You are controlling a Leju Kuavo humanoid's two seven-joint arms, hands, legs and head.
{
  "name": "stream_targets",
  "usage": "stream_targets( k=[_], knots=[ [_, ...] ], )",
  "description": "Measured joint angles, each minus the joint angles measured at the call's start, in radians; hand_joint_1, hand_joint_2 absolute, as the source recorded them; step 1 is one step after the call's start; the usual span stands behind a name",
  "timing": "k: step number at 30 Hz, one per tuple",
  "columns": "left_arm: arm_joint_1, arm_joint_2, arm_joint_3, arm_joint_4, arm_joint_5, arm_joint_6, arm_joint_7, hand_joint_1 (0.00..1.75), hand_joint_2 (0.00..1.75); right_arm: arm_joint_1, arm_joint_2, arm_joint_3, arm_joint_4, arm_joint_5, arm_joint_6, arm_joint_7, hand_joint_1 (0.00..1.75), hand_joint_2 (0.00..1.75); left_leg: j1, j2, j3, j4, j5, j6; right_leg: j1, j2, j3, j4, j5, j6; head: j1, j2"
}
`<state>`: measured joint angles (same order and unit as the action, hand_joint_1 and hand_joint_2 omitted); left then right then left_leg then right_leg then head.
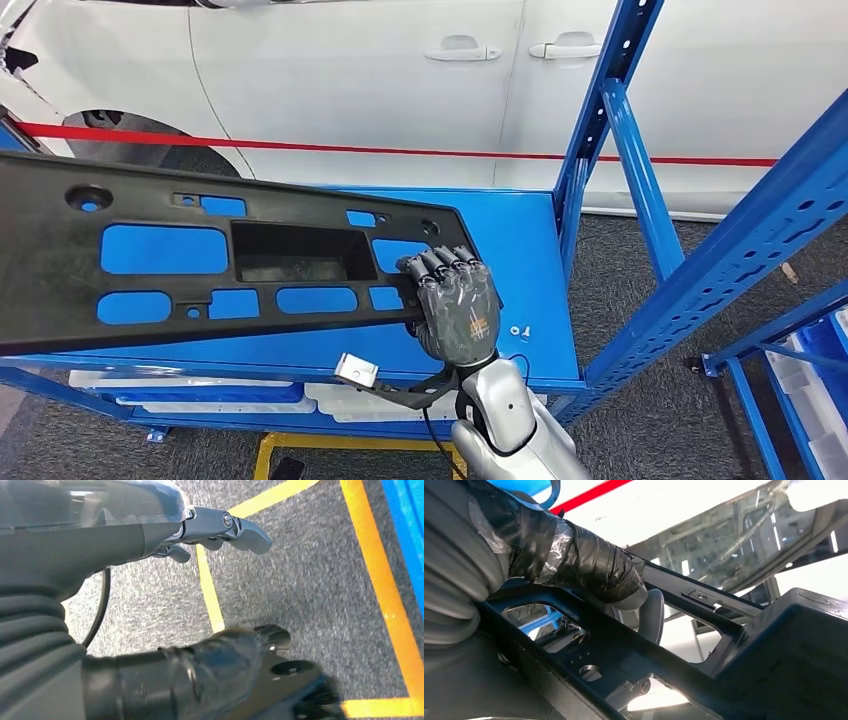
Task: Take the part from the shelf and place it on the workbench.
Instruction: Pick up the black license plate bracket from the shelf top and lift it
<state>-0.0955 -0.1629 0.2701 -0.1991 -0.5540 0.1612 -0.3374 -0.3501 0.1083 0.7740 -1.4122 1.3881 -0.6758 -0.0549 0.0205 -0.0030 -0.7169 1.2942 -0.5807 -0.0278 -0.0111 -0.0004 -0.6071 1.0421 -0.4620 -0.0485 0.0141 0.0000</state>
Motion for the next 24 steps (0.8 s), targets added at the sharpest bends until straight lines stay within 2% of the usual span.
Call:
stream_targets(
  k=[1,2,4,5,6,8,10,11,12,14,15,16,17,18,20,21,24],
  knots=[
    [0.002,0.0,0.001,0.0,0.0,-0.002,-0.002,0.0,1.75,0.007,0.0,0.002,0.0,0.0,0.0,0.002,1.71,1.75,0.0,0.0,0.005,-0.009,0.015,0.002,0.001,0.001,0.0,0.0,0.0,0.0,0.0,0.0],
    [0.003,0.0,0.001,0.0,0.001,-0.002,-0.003,0.0,1.75,0.013,0.0,0.004,0.0,-0.001,0.0,0.003,1.71,1.75,0.0,0.0,0.028,-0.056,0.046,0.005,0.002,0.002,0.001,0.0,0.0,0.0,0.0,0.0],
    [0.003,0.002,0.004,0.0,0.002,0.005,0.0,0.0,1.75,0.019,0.0,0.006,-0.001,-0.003,-0.001,0.007,1.71,1.75,-0.004,0.0,0.098,-0.198,0.106,0.017,0.005,0.003,0.003,0.001,-0.001,0.002,0.0,0.0],
    [0.003,0.003,0.006,0.0,0.002,0.012,0.003,0.0,1.75,0.02,0.0,0.007,-0.002,-0.005,-0.001,0.009,1.71,1.75,-0.007,0.0,0.123,-0.248,0.121,0.022,0.006,0.003,0.002,0.001,-0.001,0.005,0.0,0.0],
    [0.003,0.003,0.008,0.0,0.002,0.019,0.008,0.0,1.75,0.022,0.0,0.007,-0.002,-0.007,-0.002,0.011,1.71,1.75,-0.01,0.0,0.135,-0.274,0.126,0.026,0.007,0.003,0.001,0.001,-0.001,0.01,0.0,0.0],
    [0.004,0.003,0.012,0.0,0.001,0.032,0.021,0.0,1.75,0.025,0.0,0.007,-0.003,-0.014,-0.002,0.014,1.71,1.75,-0.012,-0.001,0.137,-0.283,0.126,0.031,0.007,0.003,0.002,-0.001,0.001,0.02,0.0,0.0],
    [0.007,0.001,0.016,0.0,0.001,0.046,0.031,0.0,1.75,0.028,-0.001,0.007,-0.003,-0.022,-0.002,0.016,1.71,1.75,-0.007,0.001,0.142,-0.295,0.134,0.042,0.007,0.003,-0.003,0.011,-0.011,0.031,0.001,0.0],
    [0.006,0.0,0.018,0.0,0.001,0.053,0.034,0.0,1.75,0.029,-0.001,0.007,-0.003,-0.026,-0.003,0.016,1.71,1.75,-0.004,0.002,0.144,-0.301,0.138,0.048,0.007,0.003,-0.016,0.042,-0.032,0.035,0.001,0.0],
    [0.006,-0.001,0.019,0.0,0.001,0.058,0.036,0.0,1.75,0.031,-0.002,0.007,-0.002,-0.029,-0.003,0.016,1.71,1.75,-0.003,0.003,0.146,-0.304,0.14,0.053,0.006,0.002,-0.039,0.094,-0.063,0.038,0.001,0.0],
    [0.005,-0.002,0.021,0.0,0.001,0.064,0.041,0.0,1.75,0.037,-0.004,0.007,-0.002,-0.034,-0.004,0.016,1.71,1.75,-0.004,0.003,0.144,-0.303,0.14,0.057,0.004,0.002,-0.098,0.222,-0.122,0.043,0.001,0.0],
    [0.005,-0.002,0.021,0.0,0.001,0.064,0.042,0.0,1.75,0.041,-0.006,0.007,-0.001,-0.035,-0.004,0.016,1.71,1.75,-0.004,0.003,0.143,-0.301,0.139,0.058,0.004,0.002,-0.117,0.262,-0.131,0.044,0.001,0.0],
    [0.006,-0.002,0.021,0.0,0.0,0.065,0.044,0.0,1.75,0.044,-0.008,0.007,0.0,-0.035,-0.004,0.016,1.71,1.75,-0.004,0.002,0.143,-0.299,0.138,0.057,0.003,0.002,-0.119,0.266,-0.121,0.045,0.001,0.0],
    [0.007,-0.003,0.021,0.0,-0.001,0.067,0.046,0.0,1.75,0.045,-0.009,0.007,0.0,-0.036,-0.004,0.016,1.71,1.75,-0.004,0.002,0.143,-0.296,0.136,0.056,0.002,0.002,-0.1,0.229,-0.094,0.045,0.001,0.0],
    [0.007,-0.004,0.021,0.0,-0.002,0.07,0.048,0.0,1.75,0.046,-0.01,0.007,0.0,-0.036,-0.004,0.016,1.71,1.75,-0.004,0.001,0.143,-0.292,0.133,0.054,0.0,0.001,-0.067,0.163,-0.058,0.043,0.001,0.0],
    [0.007,-0.006,0.021,0.0,-0.008,0.079,0.054,0.0,1.75,0.046,-0.01,0.006,0.0,-0.039,-0.005,0.017,1.71,1.75,-0.007,-0.001,0.14,-0.281,0.127,0.046,0.001,0.001,-0.008,0.045,-0.017,0.037,0.001,0.0],
    [0.006,-0.007,0.021,0.0,-0.011,0.083,0.058,0.0,1.75,0.047,-0.01,0.006,0.0,-0.041,-0.006,0.017,1.71,1.75,-0.009,-0.001,0.137,-0.277,0.124,0.04,0.002,0.002,0.005,0.017,-0.013,0.033,0.001,0.0],
    [0.005,-0.008,0.021,0.0,-0.013,0.086,0.064,0.0,1.75,0.051,-0.011,0.003,0.0,-0.044,-0.008,0.018,1.71,1.75,-0.008,-0.001,0.135,-0.275,0.122,0.024,0.005,0.005,0.007,0.008,-0.012,0.02,0.001,0.0]
  ],
)
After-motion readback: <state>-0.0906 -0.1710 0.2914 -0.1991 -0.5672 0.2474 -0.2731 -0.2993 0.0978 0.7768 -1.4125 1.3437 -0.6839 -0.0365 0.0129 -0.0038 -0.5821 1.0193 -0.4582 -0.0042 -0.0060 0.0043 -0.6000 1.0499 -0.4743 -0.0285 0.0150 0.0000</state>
